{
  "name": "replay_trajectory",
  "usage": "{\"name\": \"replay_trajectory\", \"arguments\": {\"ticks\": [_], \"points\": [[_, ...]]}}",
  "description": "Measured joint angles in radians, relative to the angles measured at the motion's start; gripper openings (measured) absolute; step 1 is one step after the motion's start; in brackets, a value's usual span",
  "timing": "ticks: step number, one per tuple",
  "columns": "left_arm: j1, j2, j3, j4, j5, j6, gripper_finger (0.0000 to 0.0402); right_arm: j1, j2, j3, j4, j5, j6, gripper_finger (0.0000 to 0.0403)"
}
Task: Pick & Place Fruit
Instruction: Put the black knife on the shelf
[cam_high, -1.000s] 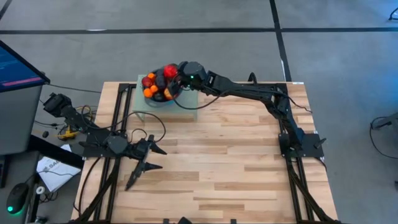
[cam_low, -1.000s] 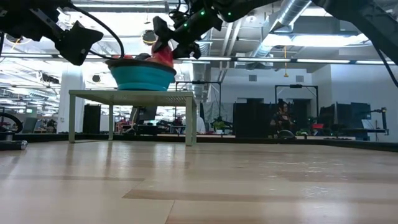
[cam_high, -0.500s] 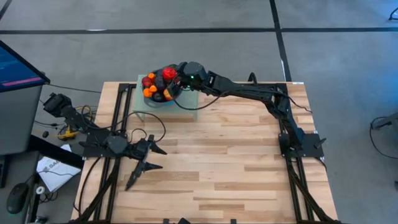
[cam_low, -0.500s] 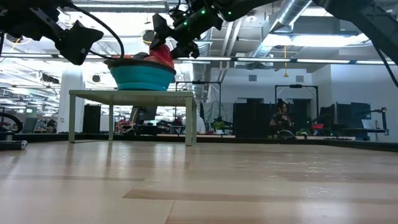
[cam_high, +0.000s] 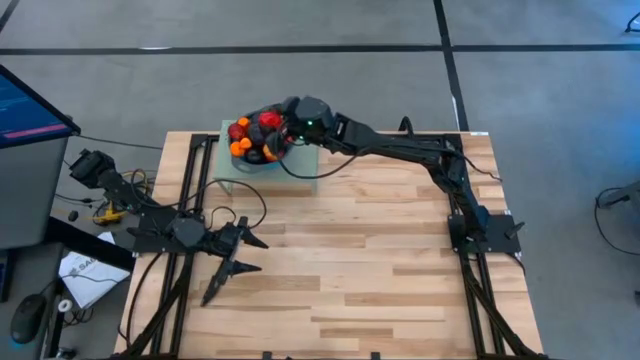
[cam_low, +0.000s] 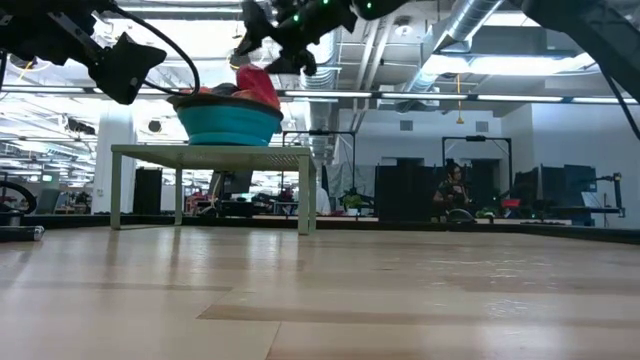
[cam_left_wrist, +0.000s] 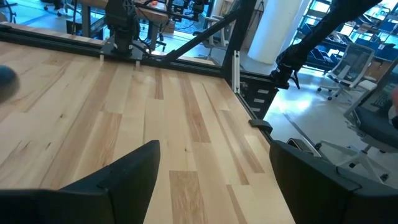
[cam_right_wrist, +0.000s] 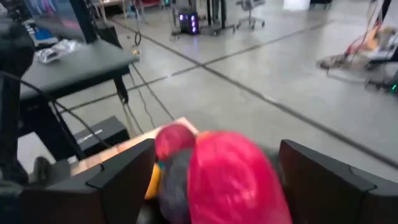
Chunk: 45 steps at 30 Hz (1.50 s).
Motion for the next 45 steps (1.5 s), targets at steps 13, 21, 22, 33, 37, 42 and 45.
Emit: {"name": "replay_trajectory", "arguments": {"ticks": [13,21,22,33,37,42,45], "points": [[-0.003,0.0,0.0,0.0,0.003,-0.003,0.0297,0.107,-0.022,0.177,-0.242,0.102,-0.22,0.0321],[-0.003,0.0,0.0,-0.008,0.003,-0.004,0.0295,0.336,-0.05,0.146,-0.695,0.253,-0.226,0.0299],[-0.003,0.0,0.004,-0.028,0.005,-0.007,0.0293,0.361,-0.05,0.127,-0.743,0.258,-0.186,0.0296],[-0.094,0.119,0.277,-0.546,0.033,-0.132,0.0261,0.632,-0.062,-0.256,-0.685,0.417,0.322,0.0282],[-0.163,0.21,0.365,-0.685,0.077,-0.283,0.0252,0.704,-0.062,-0.365,-0.651,0.542,0.492,0.0282],[-0.249,0.311,0.395,-0.806,0.218,-0.6,0.0243,0.753,-0.062,-0.497,-0.549,0.627,0.642,0.0282],[-0.297,0.344,0.394,-0.859,0.318,-0.831,0.0237,0.764,-0.061,-0.565,-0.418,0.716,0.657,0.0281]]}}
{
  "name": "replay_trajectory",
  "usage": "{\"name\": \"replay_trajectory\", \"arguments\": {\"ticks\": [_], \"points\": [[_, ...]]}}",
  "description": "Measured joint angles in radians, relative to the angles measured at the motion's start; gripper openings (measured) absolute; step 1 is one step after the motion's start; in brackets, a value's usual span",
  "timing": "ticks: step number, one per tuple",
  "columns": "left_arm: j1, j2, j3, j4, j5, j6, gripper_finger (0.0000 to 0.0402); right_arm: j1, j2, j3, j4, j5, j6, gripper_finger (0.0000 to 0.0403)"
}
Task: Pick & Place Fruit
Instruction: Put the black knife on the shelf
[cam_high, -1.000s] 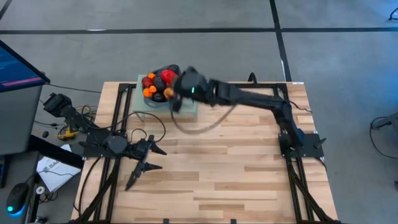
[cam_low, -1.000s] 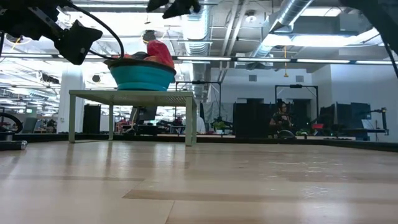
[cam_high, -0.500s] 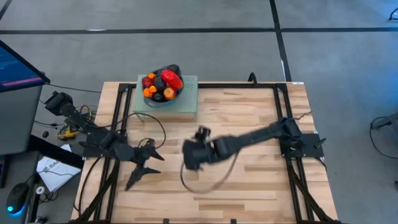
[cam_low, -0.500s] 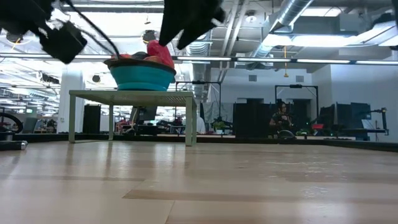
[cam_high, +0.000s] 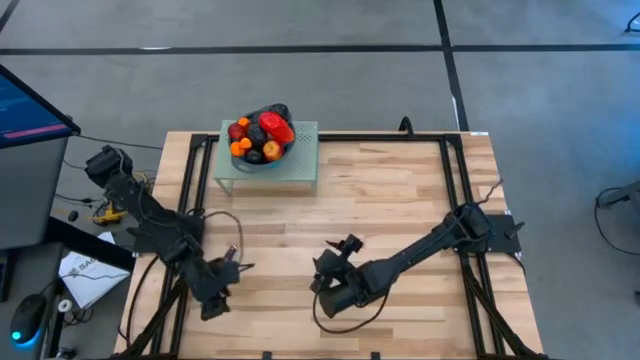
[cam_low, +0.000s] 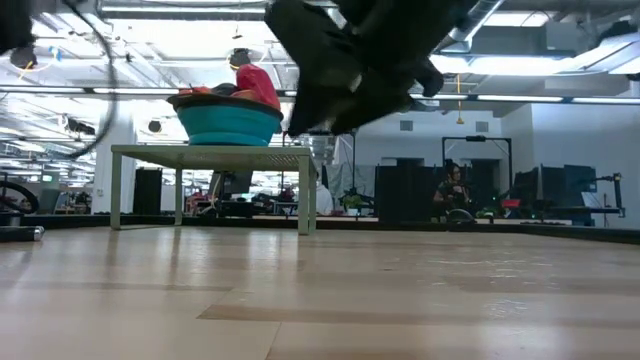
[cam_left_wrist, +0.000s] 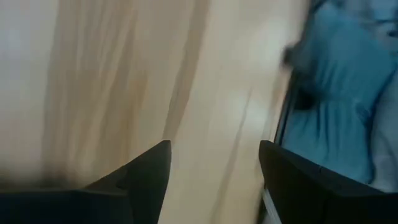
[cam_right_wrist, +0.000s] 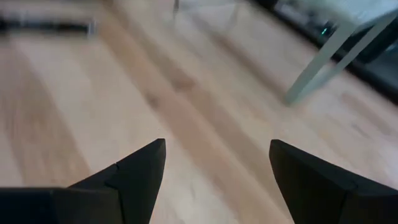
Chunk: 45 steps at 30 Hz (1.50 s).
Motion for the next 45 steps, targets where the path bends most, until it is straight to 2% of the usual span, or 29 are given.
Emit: {"name": "replay_trajectory", "arguments": {"ticks": [4,7,10,13,18,23,27,30,45], "points": [[-0.075,-0.005,-0.001,-0.078,0.144,-0.311,0.0228,-0.001,0.0,-0.034,0.119,0.104,-0.033,0.0281],[-0.146,-0.025,-0.001,-0.124,0.186,-0.508,0.022,-0.012,0.0,-0.033,0.17,0.131,-0.082,0.0281],[-0.205,-0.027,-0.001,-0.184,0.134,-0.652,0.0215,-0.017,0.0,-0.034,0.218,0.131,-0.166,0.0281],[-0.238,-0.019,-0.001,-0.274,-0.005,-0.758,0.0222,-0.019,0.0,-0.033,0.271,0.141,-0.226,0.0281],[-0.231,-0.012,-0.02,-0.33,-0.155,-0.785,0.0278,-0.014,0.0,-0.033,0.303,0.151,-0.254,0.0281],[-0.225,-0.011,-0.141,-0.283,-0.11,-0.902,0.0334,-0.015,0.0,-0.033,0.32,0.153,-0.254,0.0281],[-0.226,-0.016,-0.177,-0.248,-0.139,-0.932,0.0351,-0.015,0.0,-0.033,0.346,0.154,-0.261,0.0281],[-0.227,-0.014,-0.176,-0.246,-0.166,-0.934,0.0347,-0.018,0.0,-0.033,0.352,0.154,-0.265,0.0281],[-0.23,0.071,-0.166,-0.266,-0.206,-0.969,0.0274,-0.036,0.0,-0.033,0.352,0.154,-0.265,0.0281]]}}
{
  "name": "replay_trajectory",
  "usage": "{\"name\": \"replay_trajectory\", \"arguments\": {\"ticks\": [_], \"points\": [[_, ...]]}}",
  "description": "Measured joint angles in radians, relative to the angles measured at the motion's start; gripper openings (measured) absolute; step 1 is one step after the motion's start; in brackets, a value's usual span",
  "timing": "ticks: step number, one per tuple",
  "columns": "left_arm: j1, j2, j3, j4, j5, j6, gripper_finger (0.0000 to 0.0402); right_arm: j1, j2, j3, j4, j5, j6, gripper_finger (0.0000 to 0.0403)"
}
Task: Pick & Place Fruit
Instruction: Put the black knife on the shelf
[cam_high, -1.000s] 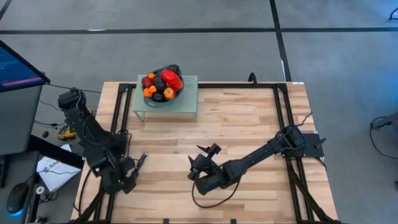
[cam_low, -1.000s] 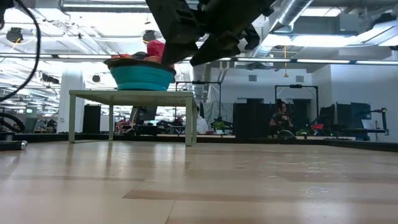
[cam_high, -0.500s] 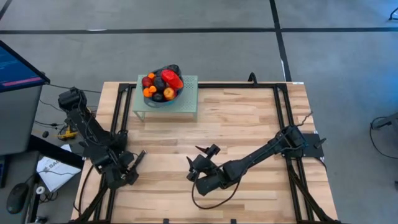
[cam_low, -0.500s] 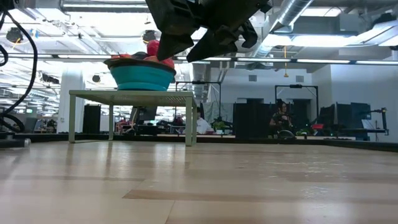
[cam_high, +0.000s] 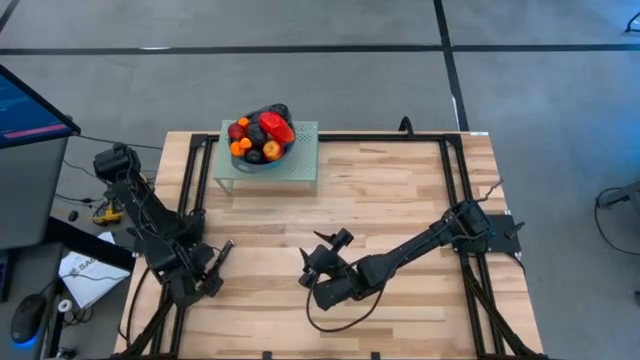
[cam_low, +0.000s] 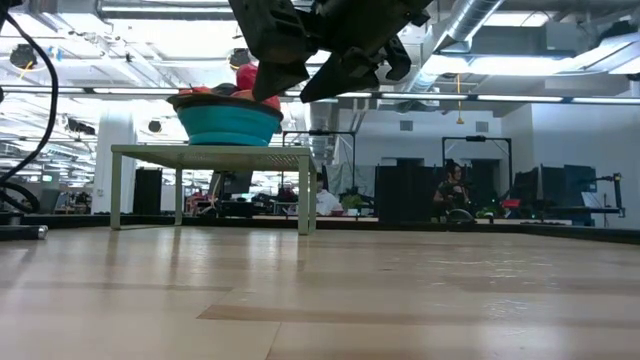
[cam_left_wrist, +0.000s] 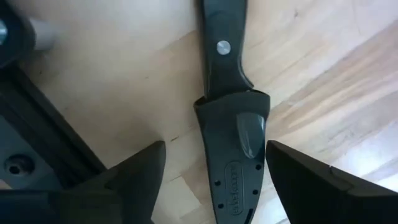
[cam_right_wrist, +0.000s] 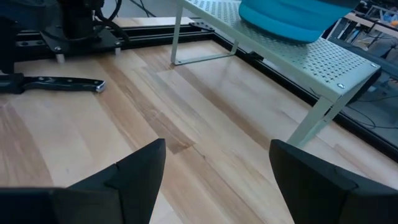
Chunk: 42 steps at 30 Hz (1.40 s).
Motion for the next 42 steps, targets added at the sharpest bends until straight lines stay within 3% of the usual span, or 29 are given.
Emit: {"name": "replay_trajectory", "arguments": {"ticks": [16,32,42], "points": [[0.013,-0.021,0.019,-0.028,-0.022,-0.056,0.0264,0.0,0.0,0.0,0.0,0.0,0.0,0.0281],[0.122,0.023,0.023,-0.036,-0.011,0.126,0.0261,-0.002,0.0,0.0,0.0,0.0,0.0,0.0281],[0.122,0.029,0.018,-0.074,-0.067,0.145,0.0161,-0.002,0.0,0.0,0.0,0.0,0.0,0.0281]]}}
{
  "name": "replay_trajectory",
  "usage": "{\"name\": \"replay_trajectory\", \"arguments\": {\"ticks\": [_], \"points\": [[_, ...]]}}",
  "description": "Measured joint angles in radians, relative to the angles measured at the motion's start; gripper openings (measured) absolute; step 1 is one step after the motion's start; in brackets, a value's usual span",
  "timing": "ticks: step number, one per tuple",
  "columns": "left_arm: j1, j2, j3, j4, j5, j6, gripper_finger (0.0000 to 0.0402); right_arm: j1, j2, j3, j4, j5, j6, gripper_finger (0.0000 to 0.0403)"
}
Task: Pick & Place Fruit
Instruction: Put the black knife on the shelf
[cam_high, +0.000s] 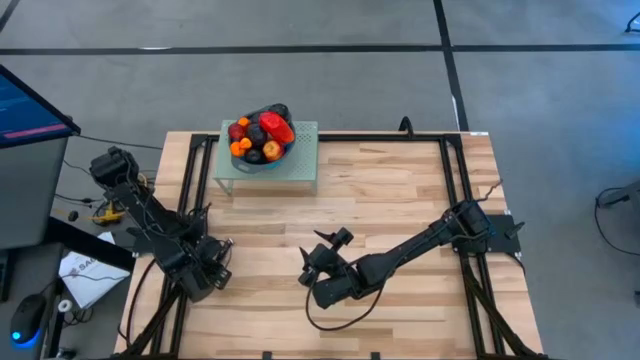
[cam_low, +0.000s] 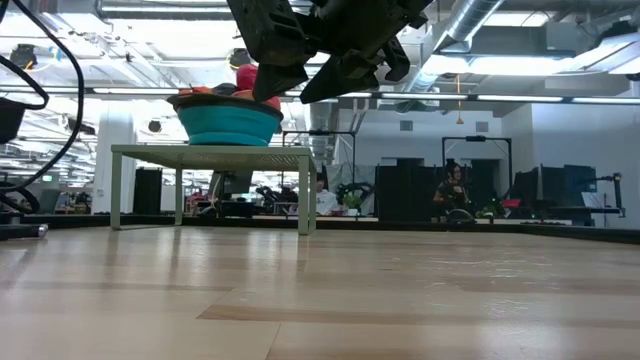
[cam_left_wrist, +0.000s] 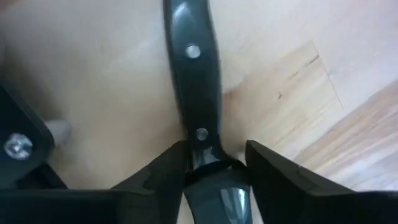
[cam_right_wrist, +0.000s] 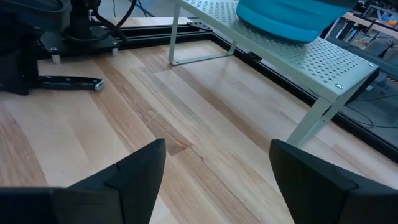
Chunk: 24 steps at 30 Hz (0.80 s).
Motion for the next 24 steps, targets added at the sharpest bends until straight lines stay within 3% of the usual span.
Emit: {"name": "replay_trajectory", "arguments": {"ticks": [5,9,17,24], "points": [[0.003,0.003,-0.005,0.002,-0.057,0.013,0.0107,0.0,0.0,0.0,0.0,0.0,0.0,0.0281],[0.002,-0.008,-0.005,0.003,-0.065,0.012,0.0089,0.001,0.0,0.0,0.0,0.0,0.0,0.0282],[0.002,-0.089,-0.006,0.01,-0.078,0.012,0.0083,0.004,0.0,0.0,-0.002,0.0,0.0,0.0282],[0.001,-0.279,0.04,-0.032,-0.178,0.042,0.0081,0.004,0.0,0.0,-0.003,0.0,0.0,0.0282]]}}
